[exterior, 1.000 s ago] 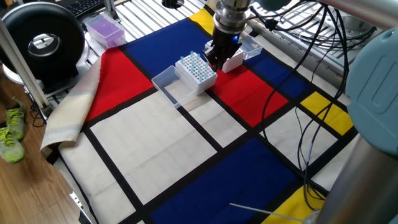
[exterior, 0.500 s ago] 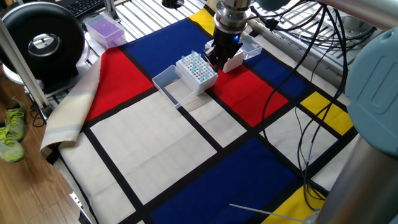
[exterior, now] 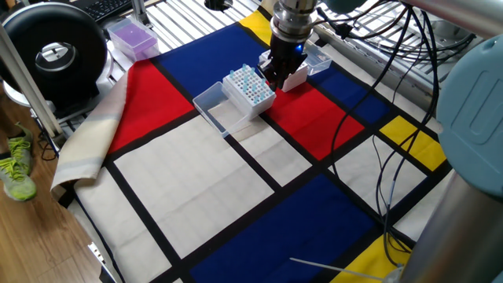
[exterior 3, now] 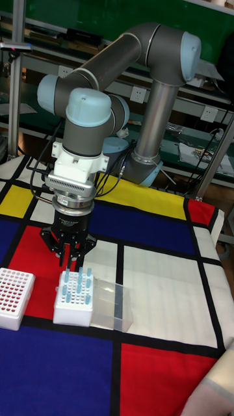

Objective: Transfer all medium pipette tips from one holder to another

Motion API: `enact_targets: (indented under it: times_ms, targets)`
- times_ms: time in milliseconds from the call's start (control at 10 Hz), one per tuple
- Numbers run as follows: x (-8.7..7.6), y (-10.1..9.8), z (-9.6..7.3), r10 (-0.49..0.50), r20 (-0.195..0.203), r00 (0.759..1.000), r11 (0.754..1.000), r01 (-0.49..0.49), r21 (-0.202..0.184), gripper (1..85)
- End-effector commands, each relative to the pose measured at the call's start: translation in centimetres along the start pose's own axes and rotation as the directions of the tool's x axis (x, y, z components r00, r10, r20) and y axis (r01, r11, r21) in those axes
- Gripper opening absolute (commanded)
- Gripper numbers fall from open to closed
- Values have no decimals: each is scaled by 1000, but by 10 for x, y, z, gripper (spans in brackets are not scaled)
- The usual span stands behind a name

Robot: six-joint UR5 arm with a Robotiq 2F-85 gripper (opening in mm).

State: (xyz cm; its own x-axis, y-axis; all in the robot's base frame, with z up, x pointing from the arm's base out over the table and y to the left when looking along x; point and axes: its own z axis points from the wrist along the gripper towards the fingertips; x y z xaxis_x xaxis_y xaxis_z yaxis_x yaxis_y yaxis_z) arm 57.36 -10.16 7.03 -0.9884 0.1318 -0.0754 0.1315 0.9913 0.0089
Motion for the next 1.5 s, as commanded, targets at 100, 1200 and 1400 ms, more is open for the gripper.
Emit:
enact_targets:
  times_ms: [100, 1200, 1400]
  targets:
    - [-1, 1, -1, 5, 2, 1000, 1000, -5, -9, 217]
    - [-6, 2, -2, 8, 14, 1000, 1000, -8, -13, 203]
    - [-7, 1, -5, 11, 10, 1000, 1000, -11, -7, 203]
